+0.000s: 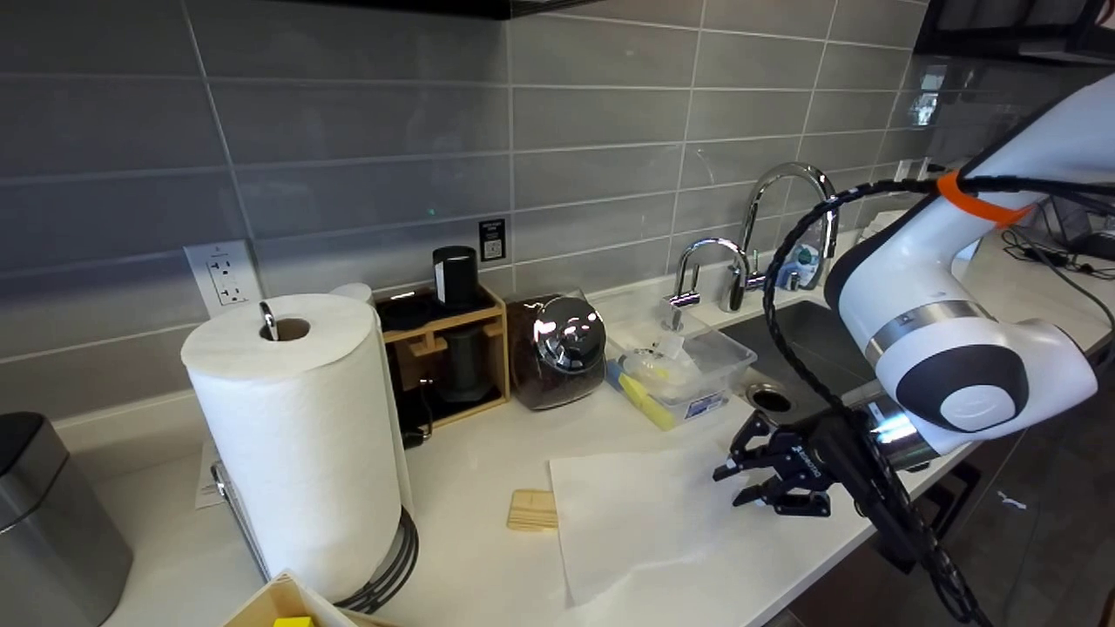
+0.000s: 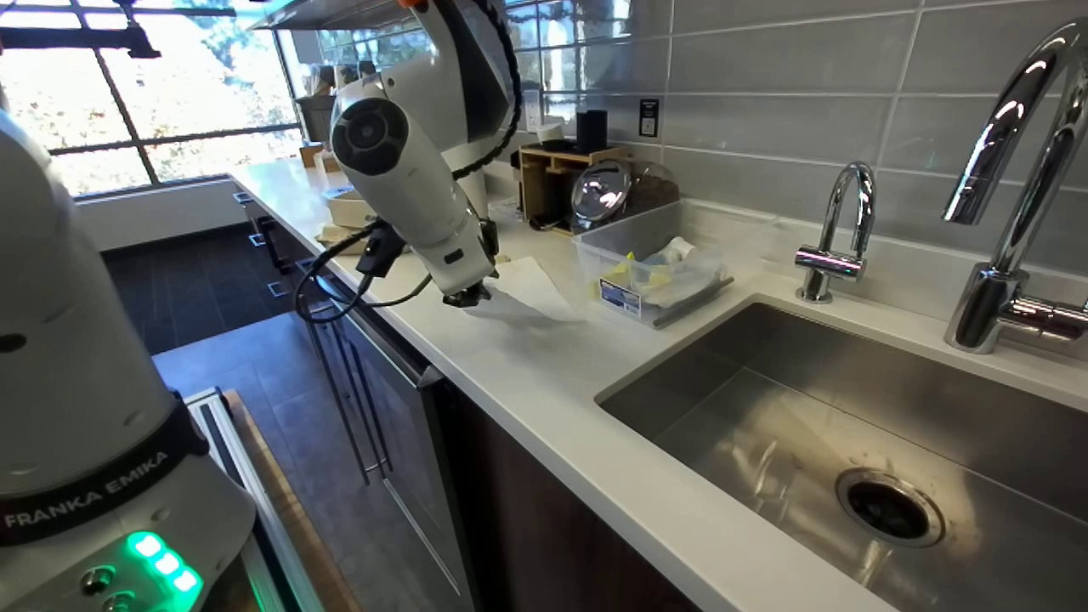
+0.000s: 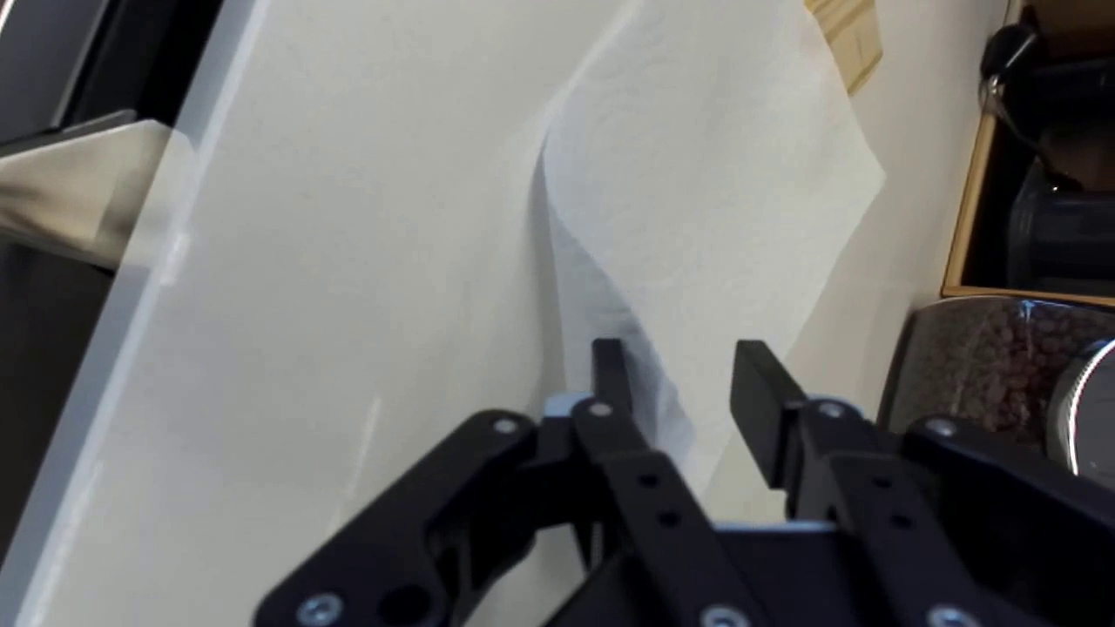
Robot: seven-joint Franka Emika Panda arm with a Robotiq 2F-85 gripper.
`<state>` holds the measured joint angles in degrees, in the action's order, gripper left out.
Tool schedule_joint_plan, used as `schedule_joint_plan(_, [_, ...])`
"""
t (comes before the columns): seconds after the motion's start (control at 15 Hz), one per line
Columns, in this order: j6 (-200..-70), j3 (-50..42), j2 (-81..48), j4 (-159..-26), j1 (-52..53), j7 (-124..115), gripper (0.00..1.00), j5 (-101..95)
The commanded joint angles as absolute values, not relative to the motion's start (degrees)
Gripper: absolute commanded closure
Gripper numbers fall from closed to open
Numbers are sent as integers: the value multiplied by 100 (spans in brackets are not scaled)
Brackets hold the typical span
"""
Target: Tear one paper towel from the roll.
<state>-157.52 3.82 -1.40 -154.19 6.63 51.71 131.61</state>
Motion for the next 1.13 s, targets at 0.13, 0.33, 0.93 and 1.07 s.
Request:
schedule_joint_plan(0.13, [-17955,809,971,-15742,905,4556,16,13135])
schedule_joint_plan(0.33, [-19541,1328,1427,-15540,1047,4501,0,13052])
schedule_joint_plan(0.93, [-22157,1593,1379,-14459,2200,5320,0,13012])
schedule_joint_plan(1.07, [-22174,1578,1372,-14409,2196,5450,0,13027])
